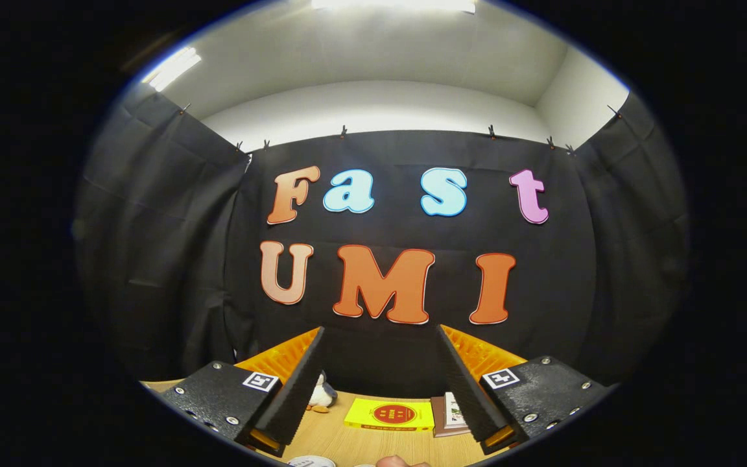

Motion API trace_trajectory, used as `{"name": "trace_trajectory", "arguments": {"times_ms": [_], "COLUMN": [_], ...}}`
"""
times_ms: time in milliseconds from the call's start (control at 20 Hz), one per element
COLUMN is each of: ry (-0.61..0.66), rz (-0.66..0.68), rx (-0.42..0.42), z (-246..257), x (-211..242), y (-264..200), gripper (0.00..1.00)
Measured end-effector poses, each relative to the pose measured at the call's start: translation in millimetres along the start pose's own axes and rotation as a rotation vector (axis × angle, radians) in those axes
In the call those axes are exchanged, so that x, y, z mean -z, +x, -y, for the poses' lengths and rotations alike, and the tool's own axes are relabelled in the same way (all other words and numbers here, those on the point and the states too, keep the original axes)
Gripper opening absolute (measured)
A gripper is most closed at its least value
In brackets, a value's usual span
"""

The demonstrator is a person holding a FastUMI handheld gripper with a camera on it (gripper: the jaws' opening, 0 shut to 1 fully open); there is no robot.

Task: Open the storage box then place both shoes into the box .Put the left shoe in first, then the right shoe, with the right side of both shoes facing outward in a uniform manner.

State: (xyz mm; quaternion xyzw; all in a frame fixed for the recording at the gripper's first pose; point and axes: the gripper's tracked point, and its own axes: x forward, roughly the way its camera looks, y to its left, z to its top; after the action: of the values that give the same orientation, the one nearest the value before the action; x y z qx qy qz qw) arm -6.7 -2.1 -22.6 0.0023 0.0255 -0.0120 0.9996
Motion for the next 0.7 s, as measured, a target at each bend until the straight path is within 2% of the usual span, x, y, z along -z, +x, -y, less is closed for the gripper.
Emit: {"name": "trace_trajectory", "arguments": {"times_ms": [300,700], "ry": [0.021,0.103], "rz": [-0.030,-0.162], "rx": [-0.004,-0.109], "z": [-5,-40], "x": [9,54], "y": [1,-2], "gripper": [0.98,0.98]}}
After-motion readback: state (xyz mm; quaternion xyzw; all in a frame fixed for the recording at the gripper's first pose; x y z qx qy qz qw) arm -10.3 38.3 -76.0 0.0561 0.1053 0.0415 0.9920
